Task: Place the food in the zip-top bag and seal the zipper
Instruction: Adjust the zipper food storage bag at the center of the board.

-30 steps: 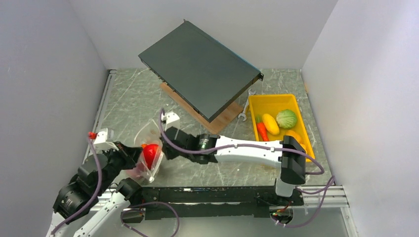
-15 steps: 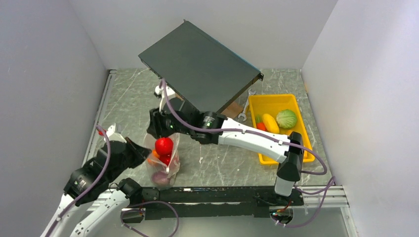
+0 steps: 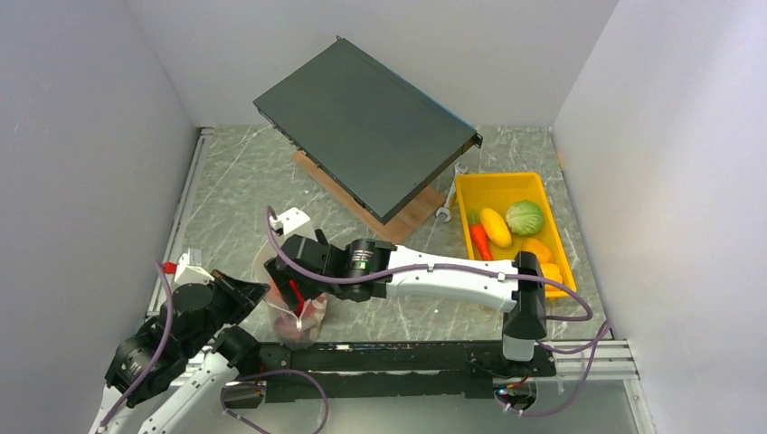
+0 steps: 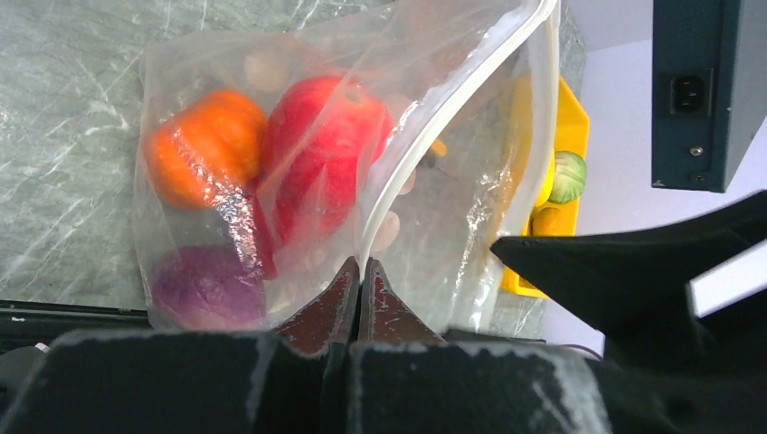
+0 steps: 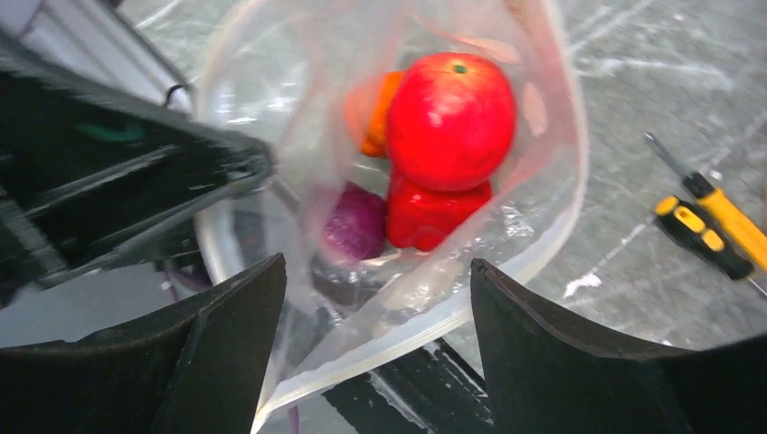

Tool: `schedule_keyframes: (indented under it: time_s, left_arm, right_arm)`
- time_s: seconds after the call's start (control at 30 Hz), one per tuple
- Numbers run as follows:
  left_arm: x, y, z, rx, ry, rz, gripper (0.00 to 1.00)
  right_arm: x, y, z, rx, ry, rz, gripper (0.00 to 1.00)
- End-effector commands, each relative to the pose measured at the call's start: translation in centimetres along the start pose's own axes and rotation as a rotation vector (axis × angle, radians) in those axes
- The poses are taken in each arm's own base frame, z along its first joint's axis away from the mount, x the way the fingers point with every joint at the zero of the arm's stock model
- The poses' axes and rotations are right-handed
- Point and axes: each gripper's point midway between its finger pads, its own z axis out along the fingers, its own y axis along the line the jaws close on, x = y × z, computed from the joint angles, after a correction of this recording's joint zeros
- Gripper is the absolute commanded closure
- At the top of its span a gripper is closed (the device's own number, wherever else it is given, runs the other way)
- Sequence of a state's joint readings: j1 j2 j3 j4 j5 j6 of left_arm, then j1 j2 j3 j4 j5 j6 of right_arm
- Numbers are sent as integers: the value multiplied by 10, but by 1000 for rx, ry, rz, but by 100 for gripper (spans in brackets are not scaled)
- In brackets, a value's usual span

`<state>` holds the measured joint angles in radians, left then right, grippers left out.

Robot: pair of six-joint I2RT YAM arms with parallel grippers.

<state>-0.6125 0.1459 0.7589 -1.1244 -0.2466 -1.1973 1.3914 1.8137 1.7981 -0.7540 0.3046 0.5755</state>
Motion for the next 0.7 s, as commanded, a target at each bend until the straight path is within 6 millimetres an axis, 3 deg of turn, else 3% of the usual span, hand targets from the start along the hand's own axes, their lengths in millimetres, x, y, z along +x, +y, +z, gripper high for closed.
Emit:
schedule_keyframes:
  time_s: [0.0, 0.27, 0.47, 0.6, 0.67]
  left_arm:
    - [-8, -13, -9, 12, -1, 24, 100]
    - [-4, -13, -9, 23, 13, 22, 100]
    - [0, -19, -7, 44, 38, 24, 100]
    - [1, -23, -6, 51, 47, 30, 100]
    - [-3, -33, -7, 81, 39, 45, 100]
  right_arm:
    - [-11, -46, -12, 182, -75, 85, 25]
    - [-17, -54, -30, 160, -135, 112, 26]
    - [-4, -56, 1, 122, -116, 160, 32]
    - [-11, -42, 22, 54, -99, 140, 51]
    - [-29, -31, 23, 28, -121, 123, 73]
